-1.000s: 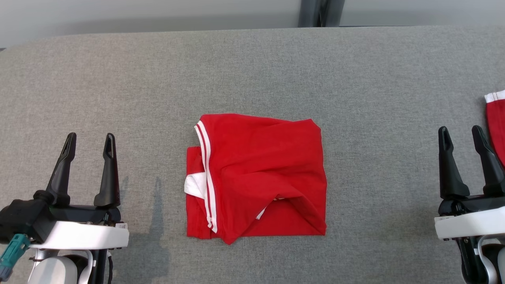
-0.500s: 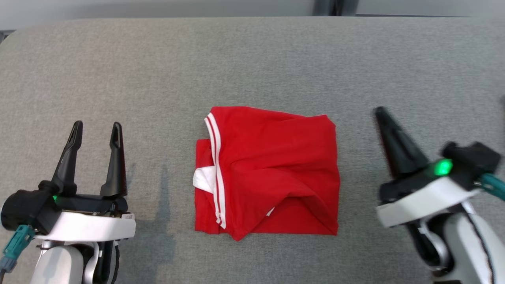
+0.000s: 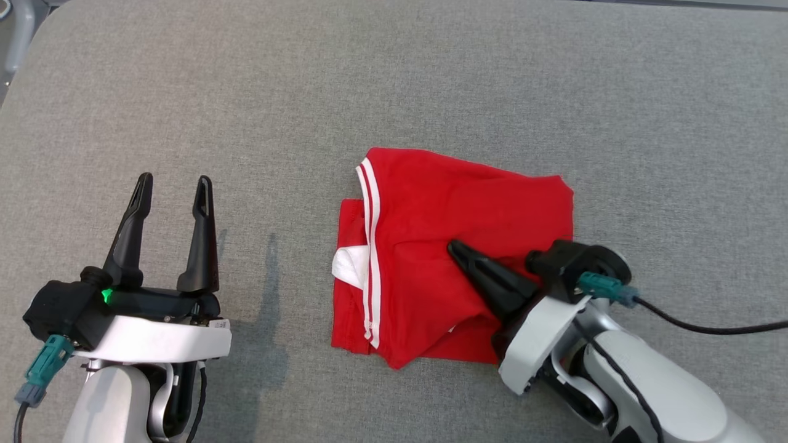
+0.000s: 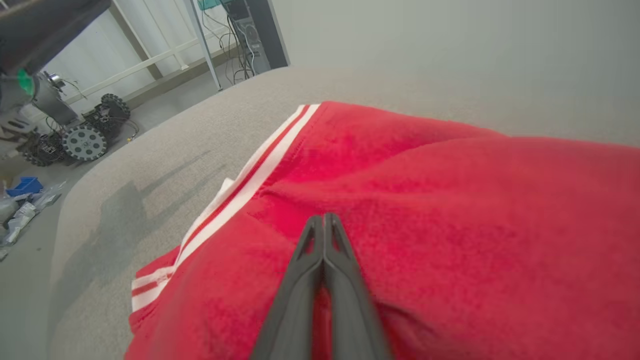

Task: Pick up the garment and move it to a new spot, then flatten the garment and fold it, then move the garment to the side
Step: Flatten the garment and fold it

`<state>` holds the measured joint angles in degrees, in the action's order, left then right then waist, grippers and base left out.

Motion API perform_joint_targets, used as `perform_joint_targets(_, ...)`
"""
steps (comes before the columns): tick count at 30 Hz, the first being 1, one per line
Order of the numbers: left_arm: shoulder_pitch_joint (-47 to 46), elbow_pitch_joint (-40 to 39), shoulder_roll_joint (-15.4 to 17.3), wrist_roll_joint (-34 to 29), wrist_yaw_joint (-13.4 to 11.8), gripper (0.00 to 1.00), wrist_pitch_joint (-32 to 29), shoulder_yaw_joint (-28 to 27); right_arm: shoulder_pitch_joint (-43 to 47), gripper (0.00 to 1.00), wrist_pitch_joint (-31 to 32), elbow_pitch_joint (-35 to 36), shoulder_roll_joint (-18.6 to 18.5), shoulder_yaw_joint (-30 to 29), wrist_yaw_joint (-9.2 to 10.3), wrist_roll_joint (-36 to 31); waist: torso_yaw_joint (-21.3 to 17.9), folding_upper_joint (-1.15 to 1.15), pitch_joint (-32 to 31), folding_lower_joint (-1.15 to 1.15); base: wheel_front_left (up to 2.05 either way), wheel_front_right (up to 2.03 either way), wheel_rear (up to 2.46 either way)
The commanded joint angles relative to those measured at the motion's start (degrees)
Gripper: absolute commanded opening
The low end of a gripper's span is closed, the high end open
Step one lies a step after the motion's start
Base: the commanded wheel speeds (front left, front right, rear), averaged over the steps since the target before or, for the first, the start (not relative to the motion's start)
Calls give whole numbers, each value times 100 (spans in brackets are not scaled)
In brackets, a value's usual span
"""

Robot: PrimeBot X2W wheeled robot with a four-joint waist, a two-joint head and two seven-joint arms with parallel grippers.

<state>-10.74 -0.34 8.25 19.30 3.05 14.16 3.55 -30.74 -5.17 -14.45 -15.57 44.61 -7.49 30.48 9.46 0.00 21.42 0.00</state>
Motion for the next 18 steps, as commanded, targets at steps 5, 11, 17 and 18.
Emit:
perform_joint_targets(5,-117,104,-15,32,60,100,60,-11,-160,0,-211,-537,-47,652,-1,347,32,0,52,0,0,0,0)
perform_joint_targets(11,-141,168,-11,36,85,100,79,-48,-75,0,-369,-792,-31,1133,-3,693,-28,0,67,0,0,0,0)
perform_joint_targets(17,-140,207,16,15,117,100,93,-81,9,0,-621,-560,22,1230,-7,948,-115,0,30,0,0,0,0)
perform_joint_targets(18,-132,216,16,12,122,100,93,-81,28,0,-679,-486,23,1165,-6,977,-128,0,9,0,0,0,0)
